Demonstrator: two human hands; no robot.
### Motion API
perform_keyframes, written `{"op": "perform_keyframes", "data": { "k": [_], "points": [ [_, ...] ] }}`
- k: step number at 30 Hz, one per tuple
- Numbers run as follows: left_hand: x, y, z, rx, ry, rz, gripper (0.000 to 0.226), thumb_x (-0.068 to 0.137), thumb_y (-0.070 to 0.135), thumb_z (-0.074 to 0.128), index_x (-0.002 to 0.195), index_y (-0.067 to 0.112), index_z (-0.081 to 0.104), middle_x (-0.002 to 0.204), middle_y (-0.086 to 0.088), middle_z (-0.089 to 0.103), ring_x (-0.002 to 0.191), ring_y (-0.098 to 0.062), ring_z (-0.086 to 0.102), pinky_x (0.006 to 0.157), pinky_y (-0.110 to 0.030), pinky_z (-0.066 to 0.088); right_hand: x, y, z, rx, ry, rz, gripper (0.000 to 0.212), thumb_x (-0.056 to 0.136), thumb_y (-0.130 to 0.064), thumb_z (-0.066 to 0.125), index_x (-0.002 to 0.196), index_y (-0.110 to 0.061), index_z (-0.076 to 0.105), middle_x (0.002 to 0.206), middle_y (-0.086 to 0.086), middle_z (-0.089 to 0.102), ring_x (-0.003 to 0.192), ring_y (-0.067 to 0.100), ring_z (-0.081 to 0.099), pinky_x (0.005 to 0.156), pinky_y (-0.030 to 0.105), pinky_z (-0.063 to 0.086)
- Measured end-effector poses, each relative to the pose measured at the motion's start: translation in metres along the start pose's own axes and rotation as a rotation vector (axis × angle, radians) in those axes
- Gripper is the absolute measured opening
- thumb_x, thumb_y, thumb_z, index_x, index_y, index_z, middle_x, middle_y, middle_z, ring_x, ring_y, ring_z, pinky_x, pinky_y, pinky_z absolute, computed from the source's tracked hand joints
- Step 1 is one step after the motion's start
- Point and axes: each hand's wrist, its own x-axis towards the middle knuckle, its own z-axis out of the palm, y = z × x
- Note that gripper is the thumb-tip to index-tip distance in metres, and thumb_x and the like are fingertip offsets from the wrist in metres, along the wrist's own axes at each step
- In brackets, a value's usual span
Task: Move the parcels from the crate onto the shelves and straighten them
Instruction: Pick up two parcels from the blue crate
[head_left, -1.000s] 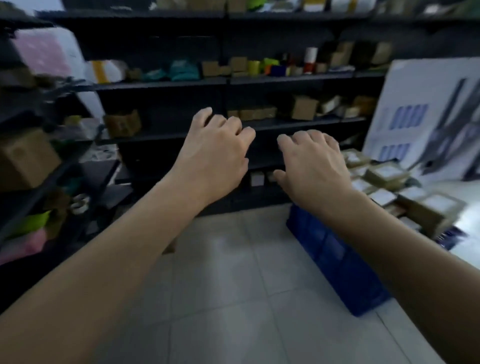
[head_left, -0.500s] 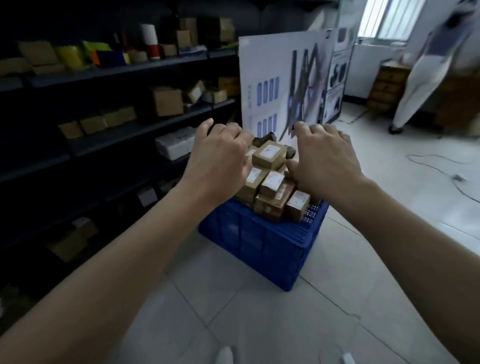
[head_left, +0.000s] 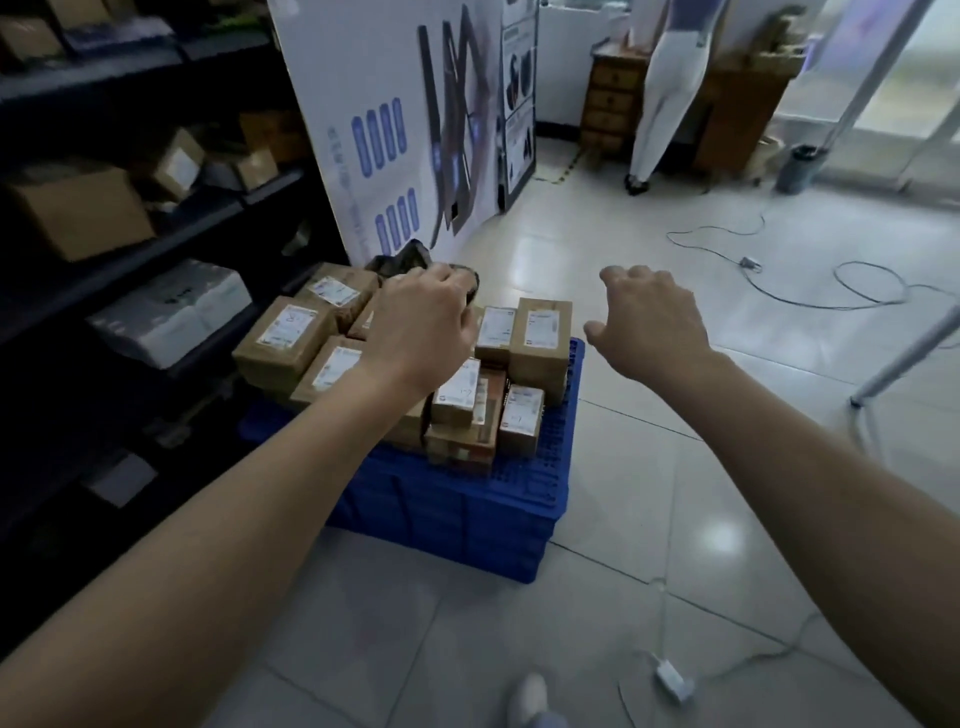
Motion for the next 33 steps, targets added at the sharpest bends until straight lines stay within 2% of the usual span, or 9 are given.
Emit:
{"op": "perform_keyframes", "data": {
  "k": [6,14,18,25,30,33],
  "points": [
    [0.065,-0.026,0.066,-0.031,-0.087,-0.052,0.028,0.093,0.024,0.052,0.116,0.012,0.06,0.111,-0.006,0.063,0.103,-0.024,0.056,0.094,-0.036,0.036,0.085,0.018,0.053,-0.021,-0.098,0.008,0.044,0.093,-0.028,0.055,0.131,-0.006,0.047,0.122,0.015,0.055,0.112,0.033,0.051,0.088,0.041,0.043],
    [0.147,-0.048,0.155,-0.153,-0.211,-0.134,0.027,0.092,0.019,0.052,0.116,0.01,0.06,0.115,-0.008,0.062,0.103,-0.027,0.056,0.09,-0.04,0.043,0.199,0.054,0.125,0.093,-0.262,0.074,0.046,0.094,-0.029,0.055,0.134,-0.009,0.045,0.129,0.014,0.052,0.118,0.032,0.048,0.093,0.043,0.043],
    [0.163,-0.055,0.205,-0.253,-0.343,-0.196,0.029,0.093,0.018,0.053,0.119,0.009,0.059,0.113,-0.008,0.061,0.1,-0.023,0.057,0.089,-0.037,0.047,0.226,0.073,0.164,0.14,-0.375,0.1,0.051,0.093,-0.029,0.056,0.139,-0.012,0.042,0.132,0.015,0.05,0.12,0.033,0.049,0.097,0.044,0.045],
    [0.199,-0.077,0.281,-0.327,-0.486,-0.263,0.035,0.093,0.023,0.056,0.126,0.011,0.055,0.124,-0.006,0.057,0.107,-0.021,0.055,0.09,-0.033,0.047,0.265,0.076,0.237,0.276,-0.517,0.127,0.061,0.091,-0.032,0.061,0.142,-0.009,0.037,0.138,0.015,0.045,0.121,0.031,0.048,0.095,0.039,0.045],
    [0.219,-0.1,0.335,-0.357,-0.585,-0.315,0.038,0.093,0.026,0.057,0.127,0.01,0.054,0.126,-0.007,0.056,0.102,-0.019,0.055,0.083,-0.029,0.045,0.283,0.076,0.294,0.402,-0.549,0.246,0.06,0.09,-0.032,0.063,0.14,-0.012,0.037,0.132,0.013,0.05,0.116,0.028,0.052,0.091,0.038,0.047],
    [0.224,-0.112,0.362,-0.361,-0.643,-0.351,0.041,0.092,0.026,0.059,0.13,0.009,0.052,0.128,-0.008,0.055,0.11,-0.022,0.055,0.087,-0.031,0.045,0.292,0.077,0.322,0.466,-0.569,0.342,0.062,0.089,-0.031,0.065,0.139,-0.01,0.035,0.133,0.013,0.05,0.117,0.029,0.052,0.094,0.042,0.049]
  ]
}}
